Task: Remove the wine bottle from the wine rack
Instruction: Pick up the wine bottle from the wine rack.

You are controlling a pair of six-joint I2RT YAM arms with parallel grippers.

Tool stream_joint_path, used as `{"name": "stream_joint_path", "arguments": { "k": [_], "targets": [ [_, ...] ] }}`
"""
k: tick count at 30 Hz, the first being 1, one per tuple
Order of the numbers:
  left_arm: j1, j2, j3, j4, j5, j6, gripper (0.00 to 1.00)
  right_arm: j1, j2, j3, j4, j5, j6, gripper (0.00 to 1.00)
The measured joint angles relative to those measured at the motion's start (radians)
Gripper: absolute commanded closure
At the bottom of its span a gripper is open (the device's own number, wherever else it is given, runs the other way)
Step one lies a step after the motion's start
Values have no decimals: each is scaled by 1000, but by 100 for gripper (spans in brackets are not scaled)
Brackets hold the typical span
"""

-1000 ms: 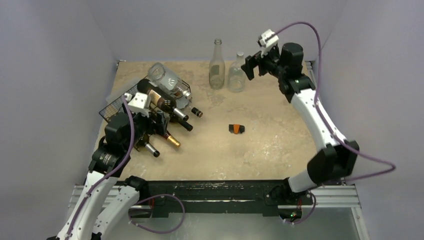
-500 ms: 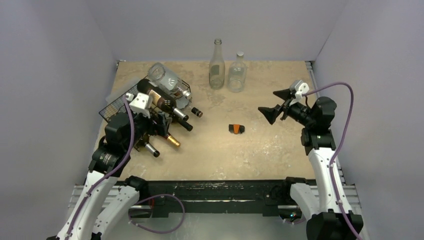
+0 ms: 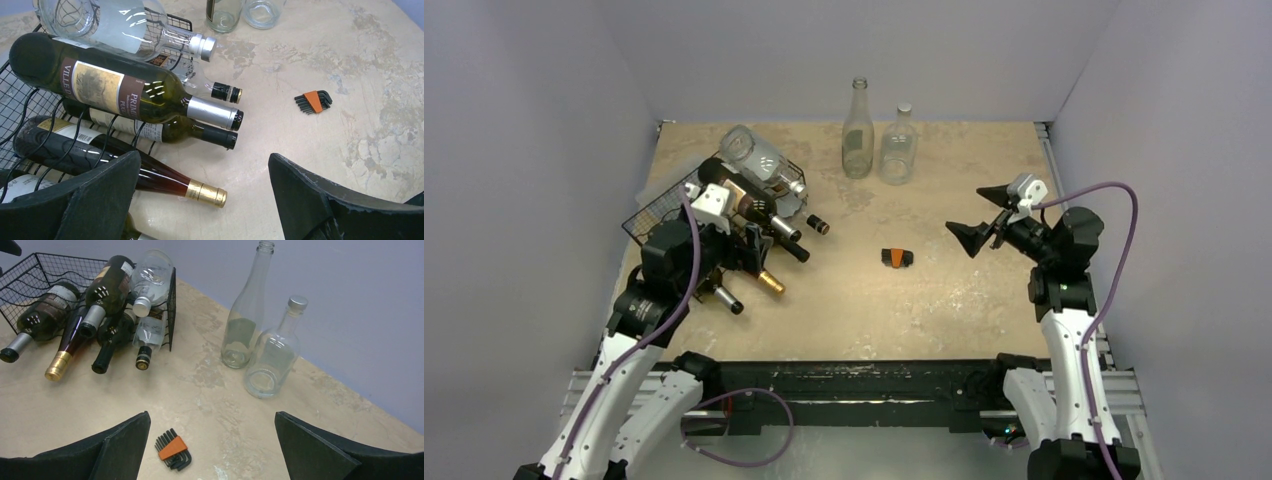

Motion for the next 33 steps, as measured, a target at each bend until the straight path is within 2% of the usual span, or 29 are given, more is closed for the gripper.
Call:
{"name": "stream_joint_path", "arguments": {
  "k": [16, 33],
  "targets": [
    [0, 41, -11, 9, 20, -37, 0, -13, 18, -22, -6, 26, -114, 1],
    [0, 100, -10, 6, 95, -64, 0, -16, 37, -28, -21, 23, -150, 1]
  ]
}}
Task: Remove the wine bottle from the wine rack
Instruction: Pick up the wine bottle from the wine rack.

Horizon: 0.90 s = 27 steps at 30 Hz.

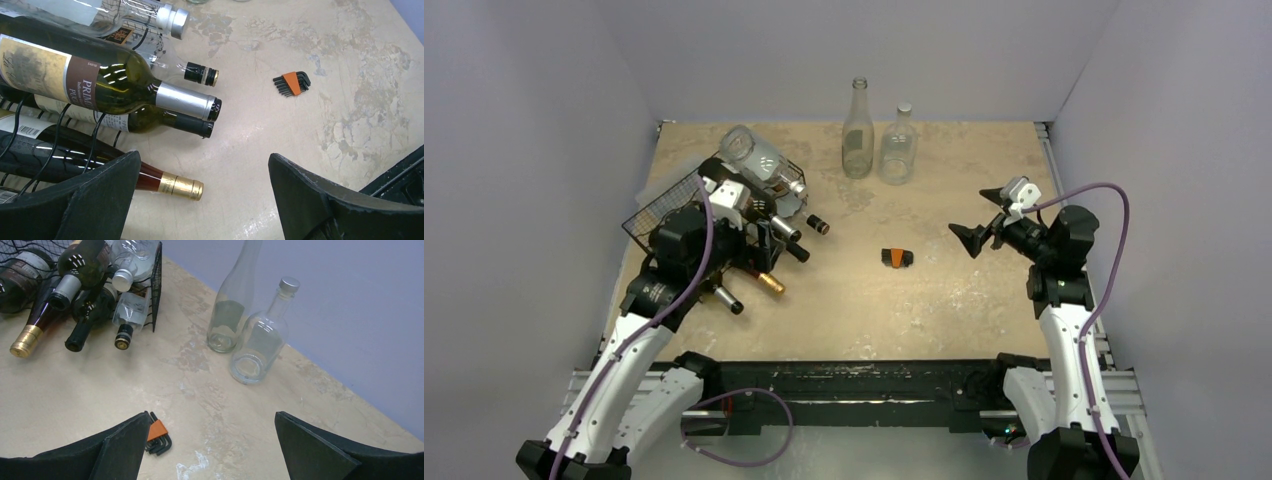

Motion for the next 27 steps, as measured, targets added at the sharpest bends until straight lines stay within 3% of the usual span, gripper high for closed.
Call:
{"name": "stream_joint_path", "arguments": {
  "k": [10, 18, 27],
  "targets": [
    [0, 57, 4, 5, 34, -106, 0, 0, -1, 0, -8, -15, -14, 1],
    [0, 122, 15, 35, 31, -473, 0, -1, -1, 0, -9, -35, -14, 1],
    [-13, 295, 185, -219, -166, -795, 0, -1, -1, 0, -9, -53, -14, 1]
  ]
}}
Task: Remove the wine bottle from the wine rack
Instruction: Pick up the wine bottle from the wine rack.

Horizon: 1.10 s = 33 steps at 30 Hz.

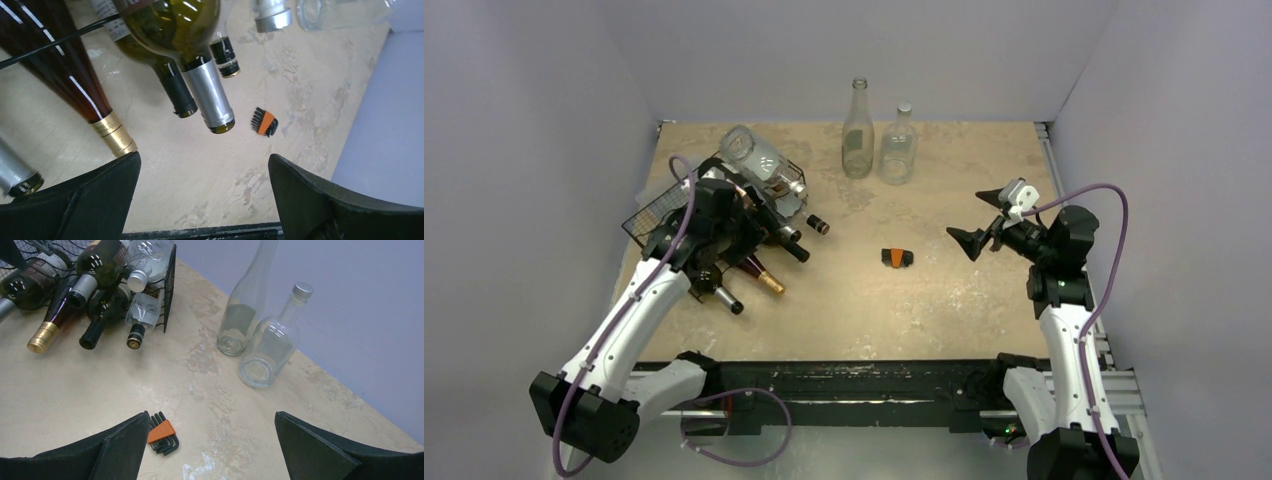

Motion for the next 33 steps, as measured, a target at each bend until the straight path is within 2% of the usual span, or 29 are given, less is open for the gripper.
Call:
{"name": "stream_joint_path", "arguments": {
  "k": [7, 13, 24, 30, 33],
  "targets": [
    [-89, 120, 148, -179, -213, -130, 1, 0, -2, 0, 0, -1, 0, 1],
    [-127, 210, 196, -233, -333, -210, 3, 0, -2, 0, 0, -1, 0, 1],
    [-134, 396, 346, -269, -420, -271, 4, 0, -2, 0, 0, -1, 0, 1],
    [-133, 436, 379, -286, -471, -286, 2, 0, -2, 0, 0, -1, 1, 1],
    [-129, 456, 448, -339, -507, -294, 1, 0, -2, 0, 0, -1, 1, 1]
  ]
}}
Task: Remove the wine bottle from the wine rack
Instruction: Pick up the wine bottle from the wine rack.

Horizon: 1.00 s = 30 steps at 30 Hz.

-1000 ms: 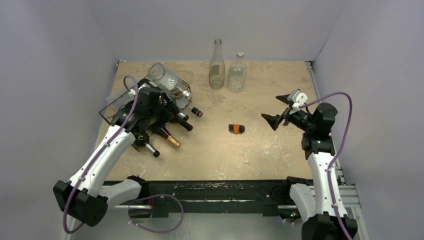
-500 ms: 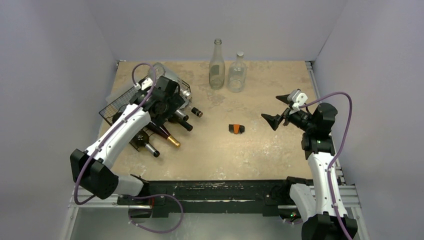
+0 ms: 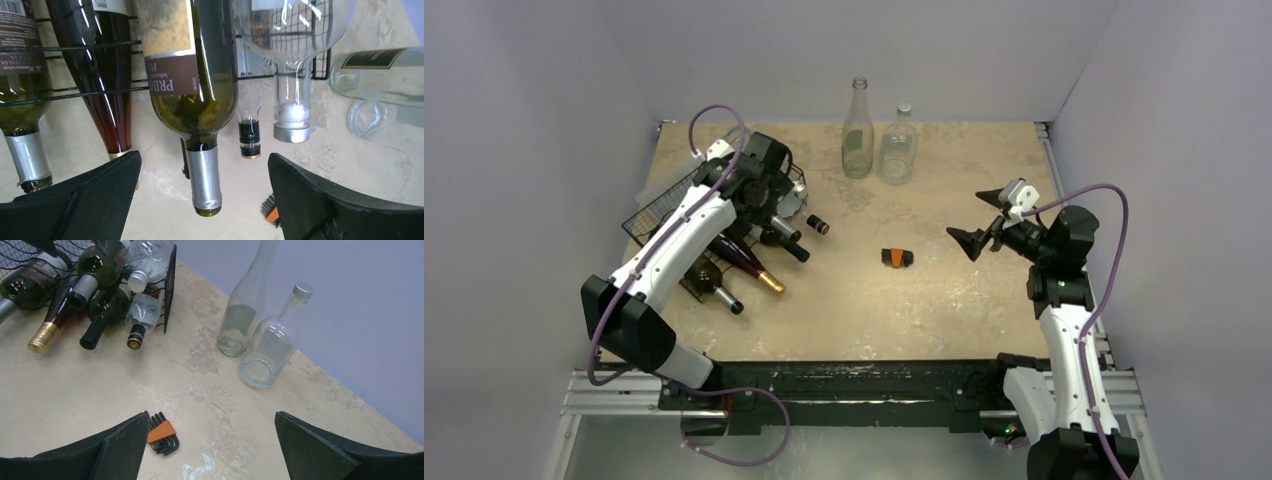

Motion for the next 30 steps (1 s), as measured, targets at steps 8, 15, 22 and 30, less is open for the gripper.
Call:
{"name": "stream_joint_path", "arguments": {
  "k": [8, 15, 22, 30],
  "targets": [
    [78, 71, 119, -125, -11, -24, 0, 0, 0, 0, 0, -4, 1, 1],
    [126, 139, 162, -168, 20, -9, 0, 0, 0, 0, 0, -6, 3, 1],
    [175, 229, 233, -169, 47, 30, 2, 0, 0, 0, 0, -6, 3, 1],
    [212, 286, 240, -140, 98, 65, 4, 0, 0, 0, 0, -7, 3, 1]
  ]
}}
